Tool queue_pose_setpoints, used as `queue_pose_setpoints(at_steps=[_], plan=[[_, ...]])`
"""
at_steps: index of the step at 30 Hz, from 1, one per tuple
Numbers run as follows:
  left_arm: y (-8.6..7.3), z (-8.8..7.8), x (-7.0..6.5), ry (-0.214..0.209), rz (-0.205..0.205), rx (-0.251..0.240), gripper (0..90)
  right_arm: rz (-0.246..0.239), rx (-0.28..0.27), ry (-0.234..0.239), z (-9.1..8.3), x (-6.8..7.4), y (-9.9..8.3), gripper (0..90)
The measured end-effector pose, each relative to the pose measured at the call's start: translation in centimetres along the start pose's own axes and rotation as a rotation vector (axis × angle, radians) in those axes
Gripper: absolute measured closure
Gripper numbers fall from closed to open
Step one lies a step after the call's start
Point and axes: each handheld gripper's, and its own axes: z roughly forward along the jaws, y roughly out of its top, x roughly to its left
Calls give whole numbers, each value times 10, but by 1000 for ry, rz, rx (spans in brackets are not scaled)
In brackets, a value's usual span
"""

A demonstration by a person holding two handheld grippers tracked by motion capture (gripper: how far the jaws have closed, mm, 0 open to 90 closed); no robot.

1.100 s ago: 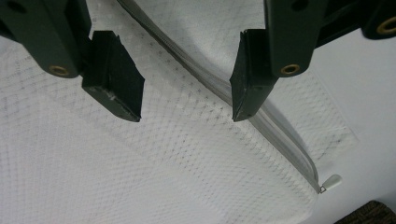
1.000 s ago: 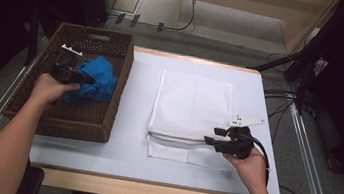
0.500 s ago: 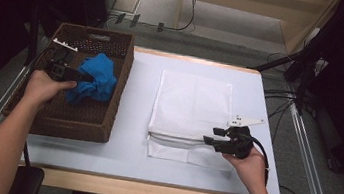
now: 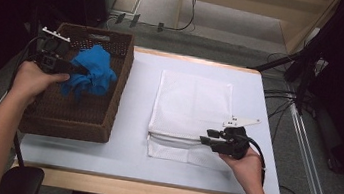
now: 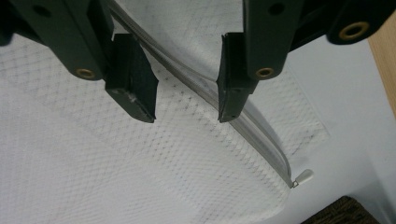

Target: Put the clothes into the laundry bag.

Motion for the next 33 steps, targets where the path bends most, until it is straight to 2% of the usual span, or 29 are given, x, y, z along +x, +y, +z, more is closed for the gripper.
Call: queue_pose_setpoints(at_steps=[8,10,15,19,23,27,30,33], plan=[[9,-15,-8,-28,-1,-16,718,-8,-2,-1,1,1,0,637],[12,-19,-12,-36,14,-24,718,-9,-4,-19,1,1,1,621],[21,-30,-26,-63,49,-43,717,-17,-2,-14,4,2,1,615],[28,-33,-36,-72,80,-37,717,-26,-2,-4,6,7,3,659],[36,-35,-49,-103,106,-46,717,-26,2,-15,8,11,4,703],[41,-35,-60,-111,129,-48,716,-47,8,-11,11,15,5,680],[44,-36,-69,-110,139,-72,717,-60,15,-10,14,18,5,655],[48,-36,-77,-125,149,-66,717,-56,26,-24,17,18,6,653]])
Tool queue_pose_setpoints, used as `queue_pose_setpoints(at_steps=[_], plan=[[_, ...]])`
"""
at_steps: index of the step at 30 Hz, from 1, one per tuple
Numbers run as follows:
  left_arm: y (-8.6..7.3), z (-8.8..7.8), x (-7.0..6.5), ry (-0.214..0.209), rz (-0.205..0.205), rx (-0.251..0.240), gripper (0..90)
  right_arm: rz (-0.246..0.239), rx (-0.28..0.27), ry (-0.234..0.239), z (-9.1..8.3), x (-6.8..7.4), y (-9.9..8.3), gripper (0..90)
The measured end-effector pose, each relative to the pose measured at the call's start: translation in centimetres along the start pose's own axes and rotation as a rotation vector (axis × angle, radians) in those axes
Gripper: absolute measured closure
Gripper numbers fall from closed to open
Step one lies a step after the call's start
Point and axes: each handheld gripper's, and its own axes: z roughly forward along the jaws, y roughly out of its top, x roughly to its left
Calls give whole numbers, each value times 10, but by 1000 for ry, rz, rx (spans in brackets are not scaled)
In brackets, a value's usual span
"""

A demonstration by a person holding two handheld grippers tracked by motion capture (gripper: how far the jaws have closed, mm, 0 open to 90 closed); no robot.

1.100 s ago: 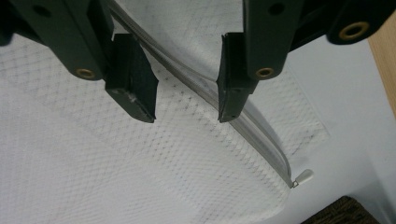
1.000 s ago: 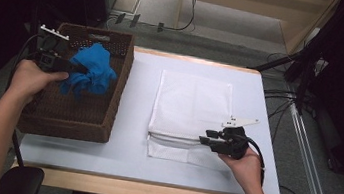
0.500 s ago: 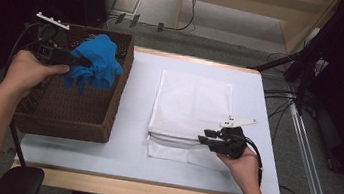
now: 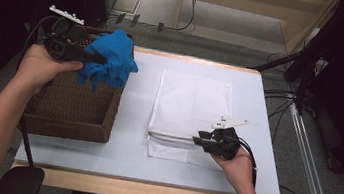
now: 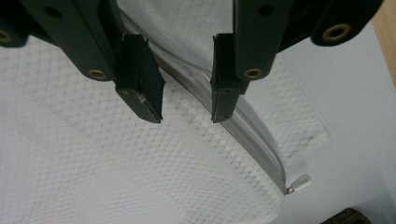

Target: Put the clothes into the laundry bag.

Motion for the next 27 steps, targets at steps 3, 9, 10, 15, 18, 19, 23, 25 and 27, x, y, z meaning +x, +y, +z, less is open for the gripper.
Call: queue_pose_setpoints(at_steps=[3,9,10,15,18,19,23,25,27], plan=[[4,2,-9,-16,21,4,716,-7,6,-7,4,2,0,596],[10,9,-26,-40,49,4,715,-31,23,-16,13,0,-1,516],[11,10,-28,-39,52,5,715,-28,24,-18,14,0,-1,506],[12,16,-43,-73,75,1,715,-49,49,-28,22,-2,-1,492],[14,19,-53,-91,89,1,715,-76,64,-46,28,0,-1,534],[14,20,-55,-94,91,2,714,-87,69,-57,29,0,0,594],[11,24,-63,-106,101,12,715,-79,60,-65,31,-4,4,759],[10,25,-66,-113,108,16,714,-67,62,-64,30,-4,4,814],[8,27,-69,-120,117,19,714,-59,45,-61,27,-5,5,852]])
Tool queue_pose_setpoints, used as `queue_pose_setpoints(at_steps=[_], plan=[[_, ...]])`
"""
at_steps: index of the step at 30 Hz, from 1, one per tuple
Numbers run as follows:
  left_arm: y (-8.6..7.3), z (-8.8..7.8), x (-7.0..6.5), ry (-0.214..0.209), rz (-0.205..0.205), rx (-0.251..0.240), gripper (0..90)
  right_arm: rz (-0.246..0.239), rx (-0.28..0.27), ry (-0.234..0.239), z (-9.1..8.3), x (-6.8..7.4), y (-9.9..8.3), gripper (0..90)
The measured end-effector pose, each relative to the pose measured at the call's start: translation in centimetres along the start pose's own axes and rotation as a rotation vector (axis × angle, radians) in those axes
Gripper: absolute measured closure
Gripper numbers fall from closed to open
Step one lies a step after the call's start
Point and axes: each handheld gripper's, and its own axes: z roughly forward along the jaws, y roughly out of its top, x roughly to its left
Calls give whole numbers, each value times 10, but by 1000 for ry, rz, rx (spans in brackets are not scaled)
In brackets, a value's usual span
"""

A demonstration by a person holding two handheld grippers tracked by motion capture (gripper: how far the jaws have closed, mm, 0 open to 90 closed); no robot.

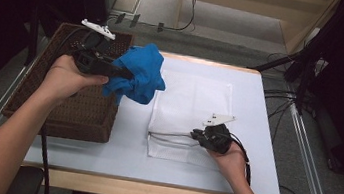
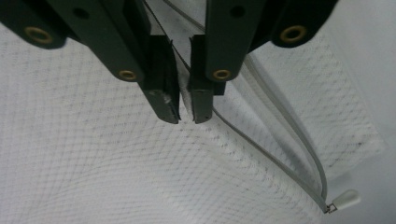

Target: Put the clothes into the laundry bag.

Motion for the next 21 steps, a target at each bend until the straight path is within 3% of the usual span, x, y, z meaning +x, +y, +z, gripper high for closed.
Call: queue_pose_setpoints(at_steps=[5,8,11,14,19,21], plan=[[-4,3,-7,-26,12,-6,714,26,-16,11,-3,-4,1,900],[-8,5,-10,-30,16,-4,714,33,-7,18,-3,-4,1,867],[-10,5,-13,-40,16,-12,714,27,-13,33,0,-2,2,756],[-12,7,-16,-46,23,-12,714,1,-2,37,4,2,3,703],[-14,7,-23,-56,35,-10,714,-2,-10,32,-3,13,5,721],[-14,8,-24,-62,35,-14,714,-16,-41,28,-9,17,1,722]])
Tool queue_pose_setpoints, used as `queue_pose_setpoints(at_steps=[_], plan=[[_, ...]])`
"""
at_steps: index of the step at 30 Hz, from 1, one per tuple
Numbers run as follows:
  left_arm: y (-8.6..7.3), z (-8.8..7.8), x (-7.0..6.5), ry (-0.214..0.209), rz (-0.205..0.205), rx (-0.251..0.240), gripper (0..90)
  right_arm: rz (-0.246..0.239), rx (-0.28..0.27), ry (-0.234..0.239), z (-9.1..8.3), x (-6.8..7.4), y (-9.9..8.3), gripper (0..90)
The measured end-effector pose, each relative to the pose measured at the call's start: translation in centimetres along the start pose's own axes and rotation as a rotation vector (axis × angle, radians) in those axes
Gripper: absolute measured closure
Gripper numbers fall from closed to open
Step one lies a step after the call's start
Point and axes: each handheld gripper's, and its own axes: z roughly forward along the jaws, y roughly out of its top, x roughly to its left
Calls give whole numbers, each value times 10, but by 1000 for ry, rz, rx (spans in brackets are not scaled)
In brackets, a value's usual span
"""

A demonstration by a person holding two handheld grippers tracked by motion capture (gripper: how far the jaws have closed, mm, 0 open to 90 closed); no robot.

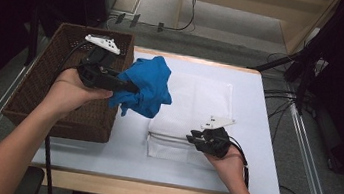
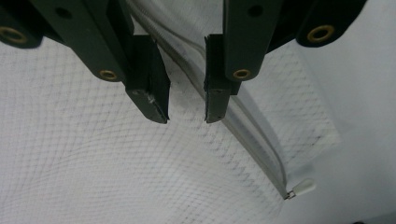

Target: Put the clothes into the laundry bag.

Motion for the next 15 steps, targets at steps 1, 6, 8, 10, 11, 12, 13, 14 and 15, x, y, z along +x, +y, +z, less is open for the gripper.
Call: queue_pose_setpoints(at_steps=[1,6,8,10,11,12,13,14,15], plan=[[0,0,0,0,1,-3,714,0,1,0,-1,1,-1,726],[-1,4,-2,-11,7,3,714,-13,38,1,6,0,-5,708],[-2,6,-1,-13,5,6,714,-12,51,12,11,-1,-4,698],[-3,7,-1,-11,-1,6,714,-17,67,11,16,-2,-3,684],[-3,7,0,-11,-2,8,714,-19,67,11,18,-3,-4,681],[-3,8,1,-12,-2,7,714,-13,78,12,19,-3,-4,679],[-4,8,1,-12,-5,6,713,-15,82,11,21,-4,-5,674],[-4,9,1,-14,-7,6,713,-9,86,17,23,-6,-5,660],[-4,9,1,-13,-6,8,713,-8,90,18,25,-7,-6,659]])
